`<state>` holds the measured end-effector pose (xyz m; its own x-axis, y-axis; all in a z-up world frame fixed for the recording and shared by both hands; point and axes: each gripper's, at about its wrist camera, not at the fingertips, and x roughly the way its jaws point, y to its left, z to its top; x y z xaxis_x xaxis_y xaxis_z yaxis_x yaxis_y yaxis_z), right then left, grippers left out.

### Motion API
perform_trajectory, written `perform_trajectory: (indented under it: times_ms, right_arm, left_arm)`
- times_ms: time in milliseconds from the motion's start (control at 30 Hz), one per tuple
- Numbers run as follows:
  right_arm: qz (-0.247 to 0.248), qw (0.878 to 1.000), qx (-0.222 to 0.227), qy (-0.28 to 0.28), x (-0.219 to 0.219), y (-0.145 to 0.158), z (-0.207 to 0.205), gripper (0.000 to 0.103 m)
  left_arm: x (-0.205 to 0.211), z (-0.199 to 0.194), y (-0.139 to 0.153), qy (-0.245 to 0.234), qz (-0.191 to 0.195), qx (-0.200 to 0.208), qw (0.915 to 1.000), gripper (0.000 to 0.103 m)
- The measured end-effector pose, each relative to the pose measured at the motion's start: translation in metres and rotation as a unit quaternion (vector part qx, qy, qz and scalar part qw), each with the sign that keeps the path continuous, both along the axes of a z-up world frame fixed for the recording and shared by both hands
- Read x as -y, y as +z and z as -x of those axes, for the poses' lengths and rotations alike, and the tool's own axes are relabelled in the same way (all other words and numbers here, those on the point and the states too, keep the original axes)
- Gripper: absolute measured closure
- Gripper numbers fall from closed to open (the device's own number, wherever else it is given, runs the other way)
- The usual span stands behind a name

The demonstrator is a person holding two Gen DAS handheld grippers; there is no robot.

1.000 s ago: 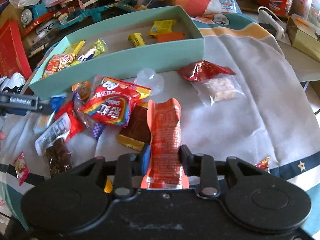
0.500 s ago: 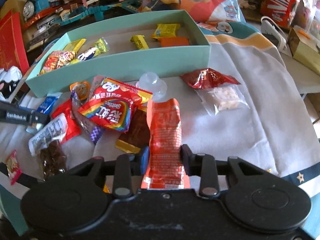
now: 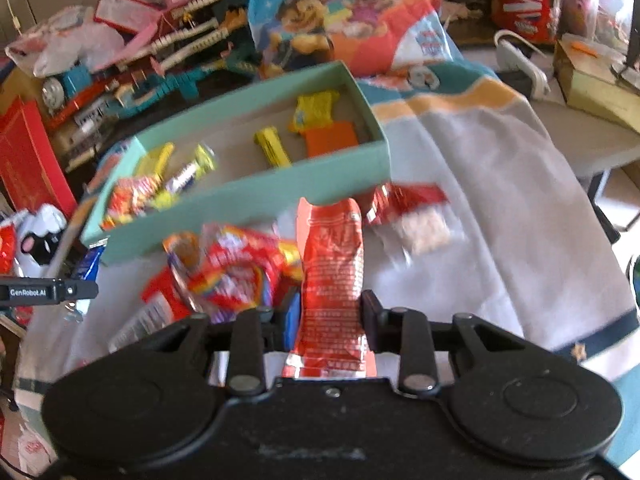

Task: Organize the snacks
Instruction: 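Lower the red-orange wrapper and blue biscuit pack into the teal box and release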

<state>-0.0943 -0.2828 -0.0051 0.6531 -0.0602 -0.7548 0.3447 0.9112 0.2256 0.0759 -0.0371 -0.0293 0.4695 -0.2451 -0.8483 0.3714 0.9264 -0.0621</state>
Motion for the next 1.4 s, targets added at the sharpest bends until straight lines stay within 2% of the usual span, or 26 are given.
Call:
perform_trajectory:
  times_ms: [200, 333, 500, 667, 867, 933, 967, 1000, 1033, 1067, 1100, 1133, 1200, 1267, 1400]
  right_arm:
    - [-0.015, 0.999, 0.029, 0.019, 0.014, 0.029, -0.044, 0.072]
    - [-0.021, 0.998, 0.044, 0.029, 0.018, 0.043, -0.090, 0.072]
    - [-0.027, 0.998, 0.042, 0.044, 0.016, 0.043, -0.163, 0.072]
    - [-0.027, 0.998, 0.027, 0.059, 0.009, 0.026, -0.224, 0.072]
    - [-0.033, 0.997, 0.011, 0.069, 0.005, 0.003, -0.268, 0.072]
    - [-0.037, 0.997, 0.011, 0.070, 0.006, -0.004, -0.279, 0.070]
    - [-0.040, 0.996, 0.014, 0.073, 0.006, -0.006, -0.284, 0.066]
    - [-0.043, 0.996, 0.017, 0.073, 0.007, -0.007, -0.285, 0.058]
    - [-0.045, 0.996, 0.018, 0.073, 0.007, -0.007, -0.288, 0.049]
    - [-0.044, 0.996, 0.018, 0.072, 0.007, -0.007, -0.289, 0.029]
    - [-0.041, 0.997, 0.021, 0.070, 0.007, -0.007, -0.288, 0.014]
    - [-0.037, 0.997, 0.026, 0.066, 0.007, -0.006, -0.287, 0.010]
    - [-0.032, 0.997, 0.035, 0.064, 0.008, -0.002, -0.281, 0.008]
    - [-0.032, 0.997, 0.032, 0.060, 0.009, 0.002, -0.276, 0.000]
    - [-0.033, 0.997, 0.035, 0.052, 0.014, 0.009, -0.259, 0.000]
  left_arm:
    - [0.009, -0.034, 0.036, 0.001, 0.020, 0.031, 0.9993, 0.067]
    - [0.018, -0.070, 0.044, 0.008, 0.024, 0.035, 0.9991, 0.067]
    - [0.036, -0.123, 0.036, 0.016, 0.034, 0.019, 0.9991, 0.067]
    - [0.056, -0.169, 0.018, 0.019, 0.031, 0.010, 0.9993, 0.067]
    - [0.067, -0.207, -0.002, 0.024, 0.021, 0.004, 0.9995, 0.066]
    - [0.068, -0.215, -0.006, 0.031, 0.018, 0.009, 0.9993, 0.062]
    - [0.068, -0.218, -0.007, 0.036, 0.014, 0.014, 0.9992, 0.041]
    - [0.069, -0.220, -0.008, 0.043, 0.008, 0.019, 0.9989, 0.015]
    - [0.069, -0.220, -0.008, 0.052, -0.001, 0.029, 0.9983, 0.007]
    - [0.069, -0.218, -0.007, 0.058, -0.006, 0.038, 0.9976, 0.000]
    - [0.069, -0.217, -0.006, 0.059, -0.010, 0.044, 0.9972, 0.000]
    - [0.069, -0.216, -0.006, 0.057, -0.013, 0.044, 0.9973, 0.000]
    - [0.067, -0.212, -0.005, 0.058, -0.014, 0.040, 0.9975, 0.000]
    - [0.066, -0.207, -0.003, 0.060, -0.013, 0.033, 0.9976, 0.000]
    - [0.063, -0.189, 0.003, 0.055, -0.009, 0.030, 0.9980, 0.000]
